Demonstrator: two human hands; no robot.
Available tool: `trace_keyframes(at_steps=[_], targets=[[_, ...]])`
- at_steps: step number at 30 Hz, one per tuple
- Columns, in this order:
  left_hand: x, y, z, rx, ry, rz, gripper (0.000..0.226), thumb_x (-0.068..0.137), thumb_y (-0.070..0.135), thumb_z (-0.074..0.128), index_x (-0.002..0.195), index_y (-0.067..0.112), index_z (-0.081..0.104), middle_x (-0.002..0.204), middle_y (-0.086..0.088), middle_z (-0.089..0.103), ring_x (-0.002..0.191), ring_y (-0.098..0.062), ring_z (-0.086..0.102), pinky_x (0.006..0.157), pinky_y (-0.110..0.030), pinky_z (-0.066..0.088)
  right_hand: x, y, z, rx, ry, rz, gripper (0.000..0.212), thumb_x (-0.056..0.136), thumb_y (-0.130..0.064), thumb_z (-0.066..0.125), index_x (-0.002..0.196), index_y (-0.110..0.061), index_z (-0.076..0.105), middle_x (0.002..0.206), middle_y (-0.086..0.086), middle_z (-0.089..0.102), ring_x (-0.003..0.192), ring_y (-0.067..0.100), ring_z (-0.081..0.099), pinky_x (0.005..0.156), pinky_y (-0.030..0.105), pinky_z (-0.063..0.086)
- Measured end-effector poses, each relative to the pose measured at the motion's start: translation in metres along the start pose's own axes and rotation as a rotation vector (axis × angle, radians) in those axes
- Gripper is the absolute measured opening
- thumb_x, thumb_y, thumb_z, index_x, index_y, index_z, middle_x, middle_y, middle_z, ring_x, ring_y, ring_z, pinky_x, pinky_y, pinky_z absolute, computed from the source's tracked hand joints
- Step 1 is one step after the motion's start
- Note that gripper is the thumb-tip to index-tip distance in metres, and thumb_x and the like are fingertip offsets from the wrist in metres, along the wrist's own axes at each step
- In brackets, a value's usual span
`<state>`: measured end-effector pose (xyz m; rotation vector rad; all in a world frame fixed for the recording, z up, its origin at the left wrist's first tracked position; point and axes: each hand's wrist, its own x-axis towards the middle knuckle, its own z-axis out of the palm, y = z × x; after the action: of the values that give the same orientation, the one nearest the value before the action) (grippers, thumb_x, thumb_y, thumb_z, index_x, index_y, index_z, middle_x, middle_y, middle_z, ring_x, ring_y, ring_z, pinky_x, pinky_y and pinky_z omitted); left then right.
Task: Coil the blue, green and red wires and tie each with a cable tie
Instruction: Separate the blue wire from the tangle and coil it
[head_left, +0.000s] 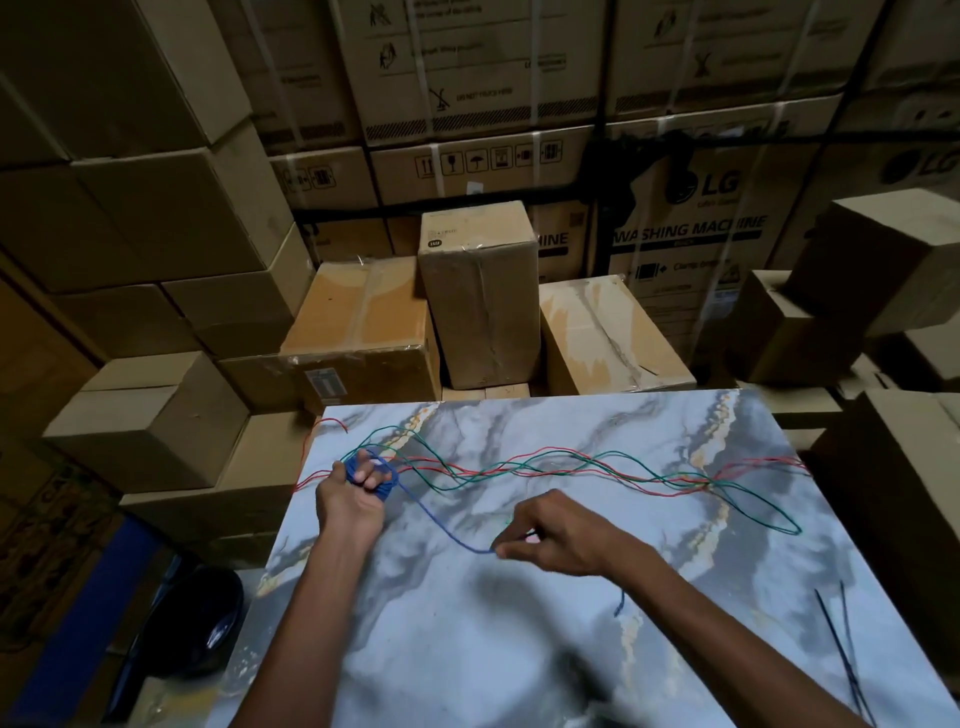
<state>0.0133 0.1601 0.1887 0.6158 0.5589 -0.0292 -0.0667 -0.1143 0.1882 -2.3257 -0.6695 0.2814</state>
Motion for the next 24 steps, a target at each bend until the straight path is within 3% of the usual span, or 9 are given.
trace_keyframes(at_steps=[2, 4, 7, 12, 16, 19, 24], targets=[[-0.004, -0.004, 0.002, 0.020, -0.031, 0.008, 0.045, 0.108, 0.031, 0.020, 0.084, 0.007, 0.049, 0.055, 0.001, 0.040, 0.056, -0.013, 0.028, 0.059, -0.023, 0.029, 0.000, -0.024, 0.011, -0.050, -0.042, -0.072, 0.019, 0.094, -0.034, 0.070, 0.105, -0.024, 0.081, 0.092, -0.001, 0.075, 0.080, 0.013, 0.061, 0.070, 0.021, 0.037], [-0.007, -0.009, 0.002, 0.097, -0.074, 0.015, 0.043, 0.107, 0.033, 0.020, 0.088, 0.007, 0.048, 0.062, -0.001, 0.041, 0.059, -0.015, 0.030, 0.064, -0.027, 0.030, 0.000, -0.042, 0.013, -0.032, -0.073, -0.101, 0.019, 0.093, -0.036, 0.070, 0.106, -0.027, 0.081, 0.090, -0.005, 0.071, 0.069, 0.010, 0.053, 0.067, 0.024, 0.038], [-0.009, -0.023, 0.000, 0.215, -0.146, 0.039, 0.041, 0.106, 0.039, 0.024, 0.099, 0.005, 0.047, 0.074, -0.004, 0.041, 0.062, -0.016, 0.035, 0.064, -0.031, 0.031, 0.006, -0.058, 0.000, 0.067, -0.073, -0.144, 0.016, 0.092, -0.029, 0.075, 0.104, -0.023, 0.082, 0.078, -0.013, 0.060, 0.061, 0.003, 0.048, 0.061, 0.017, 0.035], [-0.030, -0.051, 0.000, 0.595, -0.290, 0.083, 0.052, 0.108, 0.043, 0.020, 0.111, 0.002, 0.052, 0.068, -0.008, 0.049, 0.059, -0.018, 0.045, 0.060, -0.030, 0.038, 0.019, -0.055, -0.031, 0.253, 0.102, -0.111, 0.011, 0.091, -0.026, 0.077, 0.098, -0.020, 0.084, 0.075, -0.008, 0.067, 0.065, 0.011, 0.055, 0.059, 0.018, 0.035], [-0.046, -0.066, 0.002, 0.743, -0.418, 0.115, 0.054, 0.105, 0.043, 0.022, 0.105, 0.002, 0.058, 0.067, -0.008, 0.054, 0.058, -0.017, 0.048, 0.058, -0.029, 0.040, 0.027, -0.046, -0.051, 0.349, 0.230, -0.064, 0.012, 0.092, -0.023, 0.077, 0.098, -0.014, 0.084, 0.078, -0.001, 0.069, 0.068, 0.003, 0.056, 0.062, 0.019, 0.038], [-0.053, -0.075, -0.001, 0.815, -0.550, 0.114, 0.058, 0.104, 0.048, 0.026, 0.107, 0.000, 0.058, 0.062, -0.010, 0.048, 0.058, -0.019, 0.044, 0.061, -0.031, 0.039, 0.033, -0.036, -0.058, 0.428, 0.327, -0.008, 0.013, 0.092, -0.022, 0.077, 0.098, -0.012, 0.083, 0.077, -0.009, 0.071, 0.070, 0.004, 0.057, 0.063, 0.026, 0.043], [-0.064, -0.084, -0.003, 0.839, -0.663, 0.057, 0.061, 0.099, 0.049, 0.027, 0.109, -0.003, 0.056, 0.063, -0.010, 0.038, 0.058, -0.019, 0.039, 0.060, -0.029, 0.036, 0.043, -0.014, -0.063, 0.442, 0.440, 0.096, 0.015, 0.090, -0.028, 0.079, 0.098, -0.017, 0.084, 0.089, -0.006, 0.078, 0.087, 0.028, 0.070, 0.074, 0.044, 0.054]])
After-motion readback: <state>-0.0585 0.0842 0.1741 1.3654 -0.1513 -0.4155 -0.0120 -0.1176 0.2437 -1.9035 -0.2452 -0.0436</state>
